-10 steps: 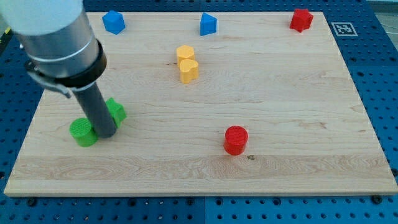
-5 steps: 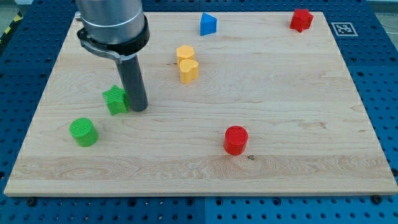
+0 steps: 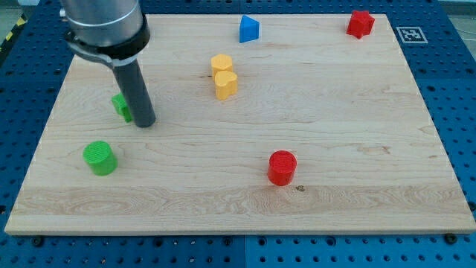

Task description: Separate the green star from the green circle

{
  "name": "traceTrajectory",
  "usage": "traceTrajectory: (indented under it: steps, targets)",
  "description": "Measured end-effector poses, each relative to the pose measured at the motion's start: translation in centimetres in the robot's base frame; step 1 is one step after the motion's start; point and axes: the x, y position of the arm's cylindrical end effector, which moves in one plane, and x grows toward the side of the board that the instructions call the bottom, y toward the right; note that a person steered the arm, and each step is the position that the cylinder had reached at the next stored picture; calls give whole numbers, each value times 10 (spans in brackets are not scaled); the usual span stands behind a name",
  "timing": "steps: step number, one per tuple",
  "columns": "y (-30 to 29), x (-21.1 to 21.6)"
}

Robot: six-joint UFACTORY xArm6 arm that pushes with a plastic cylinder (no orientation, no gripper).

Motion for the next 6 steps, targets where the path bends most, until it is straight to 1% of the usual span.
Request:
traceTrajectory:
  steps: [2,5,6]
  targets:
    - [-14,-6]
    - [-9,-32]
    - [-9,-58]
